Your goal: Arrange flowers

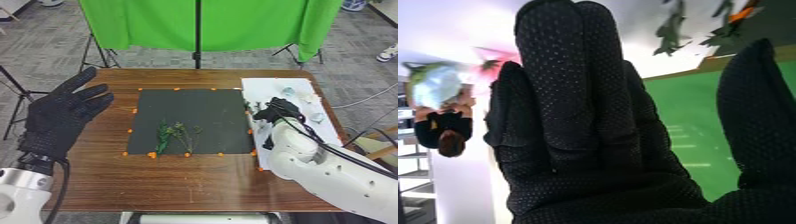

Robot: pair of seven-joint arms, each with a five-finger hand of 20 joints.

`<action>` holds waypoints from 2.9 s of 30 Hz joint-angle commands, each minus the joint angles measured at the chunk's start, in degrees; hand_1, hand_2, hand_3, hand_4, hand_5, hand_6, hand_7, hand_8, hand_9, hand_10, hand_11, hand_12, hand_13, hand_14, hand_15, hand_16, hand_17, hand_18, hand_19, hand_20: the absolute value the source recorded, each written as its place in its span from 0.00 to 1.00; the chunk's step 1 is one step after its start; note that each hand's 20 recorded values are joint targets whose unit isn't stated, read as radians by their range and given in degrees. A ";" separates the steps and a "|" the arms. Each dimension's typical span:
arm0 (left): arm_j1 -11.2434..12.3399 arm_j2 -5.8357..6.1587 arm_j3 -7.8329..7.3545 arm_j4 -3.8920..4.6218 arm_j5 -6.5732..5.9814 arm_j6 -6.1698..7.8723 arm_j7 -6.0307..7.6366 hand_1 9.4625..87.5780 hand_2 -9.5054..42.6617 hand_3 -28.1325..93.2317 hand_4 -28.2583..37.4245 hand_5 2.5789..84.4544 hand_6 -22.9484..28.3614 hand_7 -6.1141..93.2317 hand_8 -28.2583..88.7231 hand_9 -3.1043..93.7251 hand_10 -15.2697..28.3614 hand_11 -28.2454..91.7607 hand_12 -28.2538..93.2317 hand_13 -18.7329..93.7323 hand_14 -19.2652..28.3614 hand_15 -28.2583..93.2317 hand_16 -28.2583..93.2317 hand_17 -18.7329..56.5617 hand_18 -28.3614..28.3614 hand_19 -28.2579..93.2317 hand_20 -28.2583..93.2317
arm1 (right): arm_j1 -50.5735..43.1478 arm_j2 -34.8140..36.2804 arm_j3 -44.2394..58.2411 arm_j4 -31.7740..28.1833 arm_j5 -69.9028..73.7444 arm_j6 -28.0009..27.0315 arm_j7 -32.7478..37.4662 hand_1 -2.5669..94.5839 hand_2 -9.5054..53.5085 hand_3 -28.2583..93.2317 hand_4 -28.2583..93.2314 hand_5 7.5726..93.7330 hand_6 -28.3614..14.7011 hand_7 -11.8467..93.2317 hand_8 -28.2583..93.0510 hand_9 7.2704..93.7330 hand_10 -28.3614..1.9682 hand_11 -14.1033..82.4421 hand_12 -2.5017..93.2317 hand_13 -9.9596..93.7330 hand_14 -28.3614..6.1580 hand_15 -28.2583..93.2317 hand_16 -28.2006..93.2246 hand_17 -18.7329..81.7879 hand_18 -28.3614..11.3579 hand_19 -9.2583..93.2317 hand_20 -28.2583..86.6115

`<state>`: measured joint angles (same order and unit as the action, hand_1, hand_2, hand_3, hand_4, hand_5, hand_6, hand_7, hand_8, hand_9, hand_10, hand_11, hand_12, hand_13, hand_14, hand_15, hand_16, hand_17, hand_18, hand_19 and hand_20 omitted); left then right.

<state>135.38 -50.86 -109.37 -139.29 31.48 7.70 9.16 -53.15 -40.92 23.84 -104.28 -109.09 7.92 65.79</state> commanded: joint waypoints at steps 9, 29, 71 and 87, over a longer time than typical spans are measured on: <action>1.27 -0.89 -0.53 -0.23 0.10 -0.26 -0.09 0.18 0.32 0.86 0.06 0.36 0.60 0.23 0.15 0.34 0.82 0.45 0.32 0.37 0.99 0.59 0.17 0.10 1.00 0.70 0.24 | 4.10 -5.62 -4.89 4.43 -4.49 -3.73 4.44 0.32 0.08 0.77 0.05 0.55 0.46 0.19 0.15 0.89 0.38 0.42 0.20 0.88 0.45 0.68 0.35 0.67 0.11 1.00 0.38; 0.86 -0.79 0.35 0.20 -0.09 -0.53 0.99 0.18 0.32 0.86 0.06 0.36 0.60 0.23 0.15 0.34 0.83 0.45 0.32 0.37 0.99 0.60 0.17 0.10 1.00 0.70 0.24 | 10.16 -10.16 -17.95 12.21 -6.23 -0.83 1.33 0.53 0.00 0.74 0.00 0.87 0.62 0.30 0.26 0.97 0.60 0.47 0.23 0.91 0.58 0.69 0.38 0.68 0.17 1.00 0.44; 0.68 0.18 -0.53 -0.03 -0.15 0.29 -0.40 0.18 0.32 0.86 0.06 0.36 0.60 0.23 0.15 0.34 0.83 0.45 0.32 0.37 0.99 0.60 0.17 0.10 1.00 0.70 0.24 | 5.80 -13.14 -14.87 -4.12 -10.91 2.43 1.20 0.59 0.00 0.82 0.00 0.96 0.59 0.32 0.32 1.00 0.60 0.58 0.21 0.93 0.58 0.74 0.40 0.68 0.15 1.00 0.59; 0.08 0.21 -0.28 0.14 -0.15 0.17 -0.92 0.18 0.32 0.87 0.06 0.36 0.60 0.23 0.15 0.34 0.83 0.45 0.32 0.37 0.99 0.60 0.17 0.10 1.00 0.70 0.24 | 7.00 -14.80 -17.64 -0.08 -8.58 0.13 3.02 0.58 0.00 0.82 0.01 0.96 0.59 0.32 0.31 1.00 0.61 0.58 0.21 0.93 0.58 0.74 0.40 0.68 0.14 1.00 0.60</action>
<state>135.17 -50.23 -109.92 -139.40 31.23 7.72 9.06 -46.87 -55.21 6.84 -105.62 -118.18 8.62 67.33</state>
